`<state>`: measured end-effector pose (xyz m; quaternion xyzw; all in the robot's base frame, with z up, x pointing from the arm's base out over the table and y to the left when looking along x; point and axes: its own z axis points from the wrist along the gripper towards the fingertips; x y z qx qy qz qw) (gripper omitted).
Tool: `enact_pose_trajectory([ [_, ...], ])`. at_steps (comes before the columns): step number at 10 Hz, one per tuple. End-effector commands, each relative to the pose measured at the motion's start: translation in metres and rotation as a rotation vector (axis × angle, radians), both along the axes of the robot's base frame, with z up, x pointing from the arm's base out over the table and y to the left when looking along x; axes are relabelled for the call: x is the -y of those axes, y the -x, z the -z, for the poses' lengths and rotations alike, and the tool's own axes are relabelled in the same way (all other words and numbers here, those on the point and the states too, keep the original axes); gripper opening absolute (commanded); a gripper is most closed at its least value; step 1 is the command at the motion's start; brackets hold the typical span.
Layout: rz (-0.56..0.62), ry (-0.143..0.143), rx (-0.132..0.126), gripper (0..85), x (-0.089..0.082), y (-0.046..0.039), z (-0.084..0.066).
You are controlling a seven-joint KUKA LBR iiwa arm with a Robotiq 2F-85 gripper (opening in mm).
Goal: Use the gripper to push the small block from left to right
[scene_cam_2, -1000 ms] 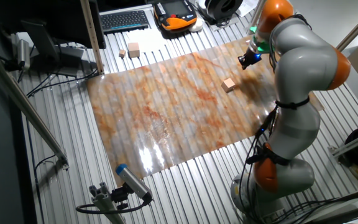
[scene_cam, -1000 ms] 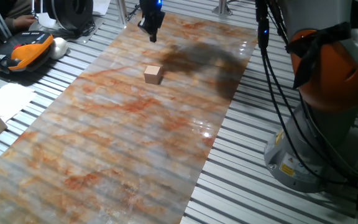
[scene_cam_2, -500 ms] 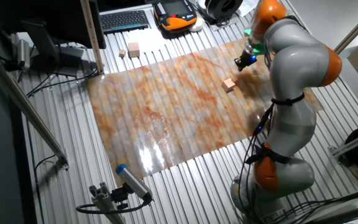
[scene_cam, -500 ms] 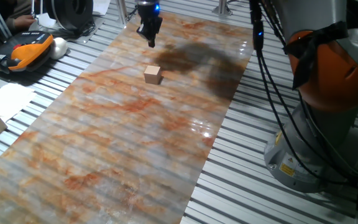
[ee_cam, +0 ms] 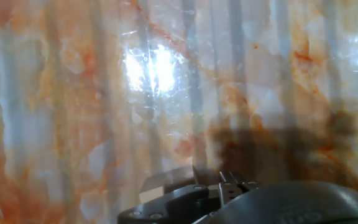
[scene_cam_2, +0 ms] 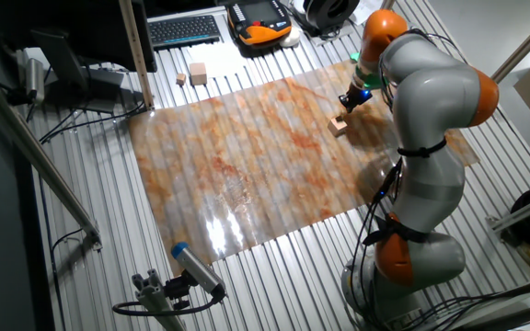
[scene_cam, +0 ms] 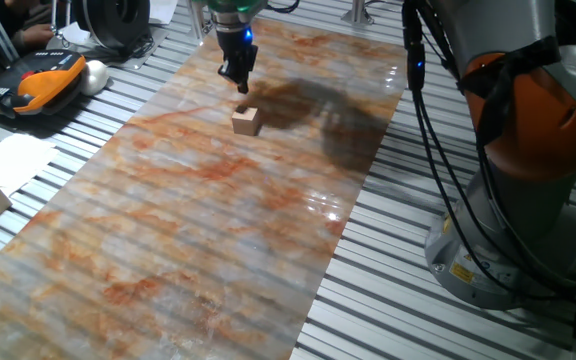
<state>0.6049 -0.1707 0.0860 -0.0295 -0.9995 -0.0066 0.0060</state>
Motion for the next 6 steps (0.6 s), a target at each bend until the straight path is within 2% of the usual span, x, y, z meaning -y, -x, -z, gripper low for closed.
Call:
enact_pose_trajectory([
  [1,0.000,-0.006,0.000,0.0,0.001,-0.0001,0.003],
  [4,-0.009,-0.012,0.002,0.0,0.002,0.0024,0.015],
  [6,-0.018,-0.010,0.014,0.0,-0.001,0.0088,0.029],
])
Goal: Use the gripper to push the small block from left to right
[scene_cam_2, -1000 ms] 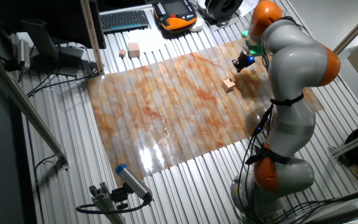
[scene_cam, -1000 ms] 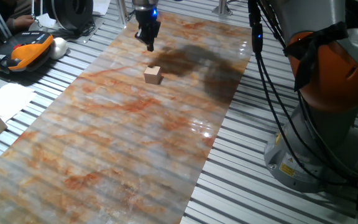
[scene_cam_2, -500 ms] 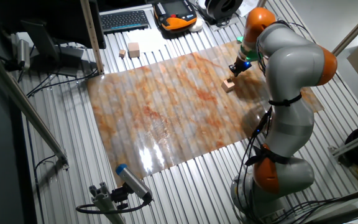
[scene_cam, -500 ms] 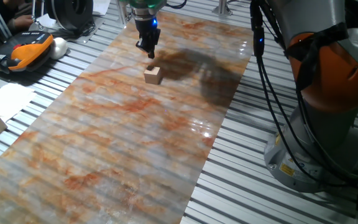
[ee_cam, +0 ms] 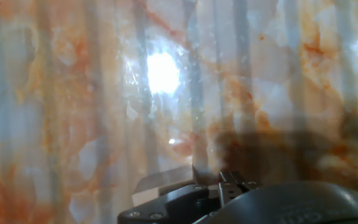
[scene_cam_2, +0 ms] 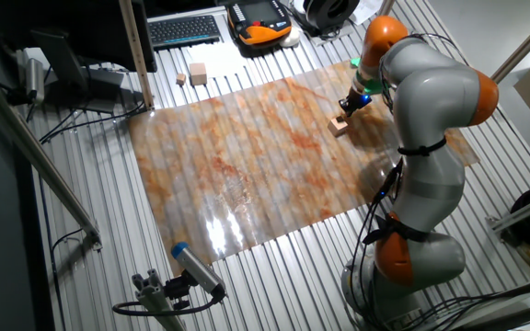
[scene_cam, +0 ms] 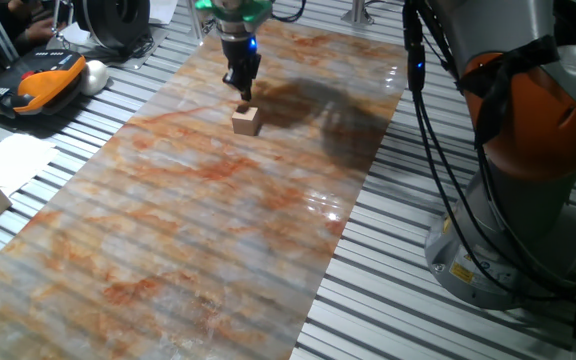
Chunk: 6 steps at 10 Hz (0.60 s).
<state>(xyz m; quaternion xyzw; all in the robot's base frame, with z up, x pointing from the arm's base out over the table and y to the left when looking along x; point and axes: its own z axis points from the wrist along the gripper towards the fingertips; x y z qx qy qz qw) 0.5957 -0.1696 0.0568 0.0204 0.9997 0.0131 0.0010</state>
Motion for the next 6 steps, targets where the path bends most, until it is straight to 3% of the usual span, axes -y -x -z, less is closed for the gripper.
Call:
enact_pose_trajectory([
  [1,0.003,-0.008,0.002,0.0,-0.0014,0.0026,0.0029],
  [4,0.012,-0.031,-0.004,0.0,-0.0054,0.0054,0.0072],
  [5,0.020,-0.057,-0.011,0.0,-0.0067,0.0059,0.0086],
  [6,0.022,-0.059,-0.011,0.0,-0.0086,0.0075,0.0108],
])
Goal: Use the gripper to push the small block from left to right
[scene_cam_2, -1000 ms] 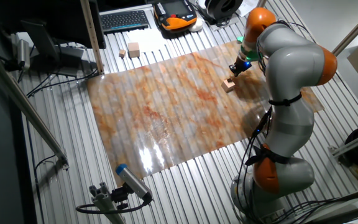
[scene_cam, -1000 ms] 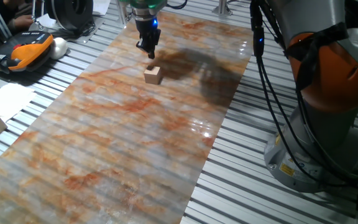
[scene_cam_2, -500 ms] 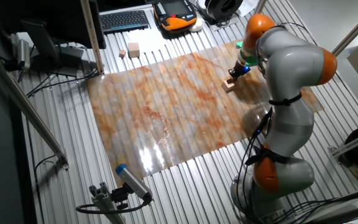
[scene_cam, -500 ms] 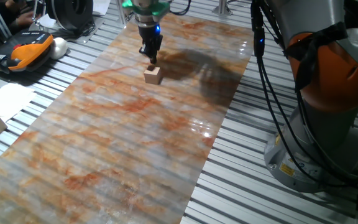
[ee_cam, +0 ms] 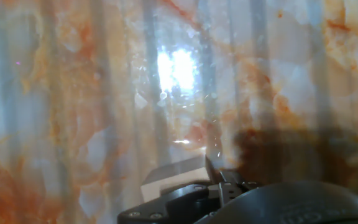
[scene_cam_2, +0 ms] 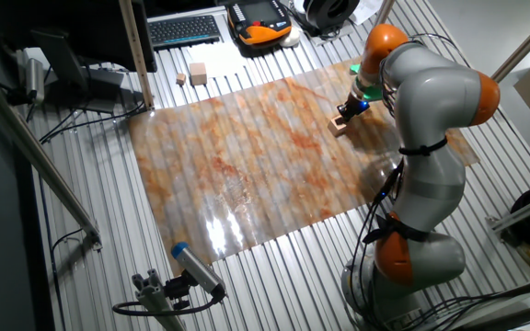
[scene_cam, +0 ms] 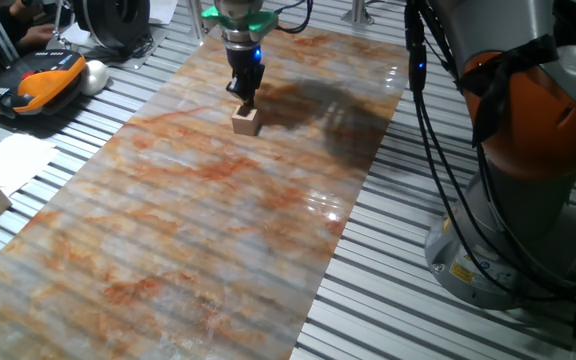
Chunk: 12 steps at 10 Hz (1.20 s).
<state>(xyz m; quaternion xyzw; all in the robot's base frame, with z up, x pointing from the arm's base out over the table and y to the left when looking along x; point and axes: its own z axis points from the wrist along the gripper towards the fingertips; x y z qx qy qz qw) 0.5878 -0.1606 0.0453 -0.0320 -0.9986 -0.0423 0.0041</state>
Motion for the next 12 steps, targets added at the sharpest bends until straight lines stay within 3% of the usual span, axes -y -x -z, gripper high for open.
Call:
enact_pose_trajectory([
  [1,0.006,0.000,0.005,0.0,-0.004,0.0019,0.003],
  [6,0.039,-0.029,0.008,0.0,-0.013,0.0025,0.005],
  [12,0.078,-0.037,-0.008,0.0,-0.030,-0.0015,-0.002],
])
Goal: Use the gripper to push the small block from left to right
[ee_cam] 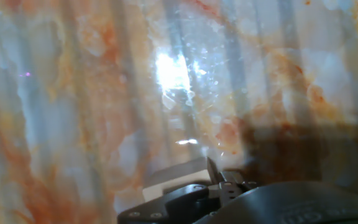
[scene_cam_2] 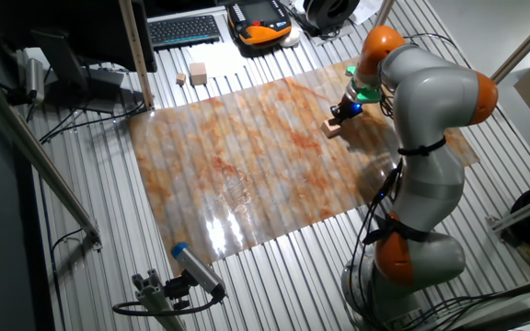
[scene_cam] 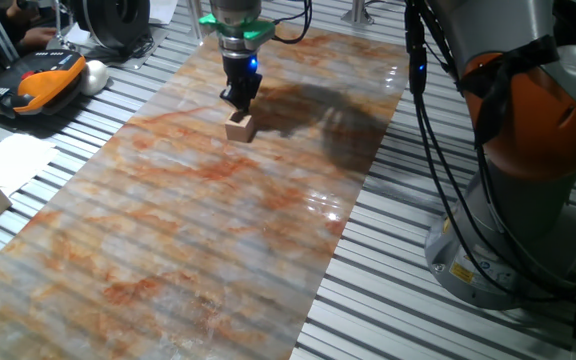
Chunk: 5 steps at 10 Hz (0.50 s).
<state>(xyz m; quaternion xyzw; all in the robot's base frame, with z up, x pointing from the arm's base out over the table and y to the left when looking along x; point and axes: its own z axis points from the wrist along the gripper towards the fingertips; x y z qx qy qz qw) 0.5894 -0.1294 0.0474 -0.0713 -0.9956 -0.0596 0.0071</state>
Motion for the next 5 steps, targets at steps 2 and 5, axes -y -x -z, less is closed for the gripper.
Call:
enact_pose_trajectory([
  [2,0.006,0.003,0.001,0.0,-0.004,-0.0014,0.000],
  [5,0.017,0.006,0.000,0.0,-0.013,-0.0022,0.000],
])
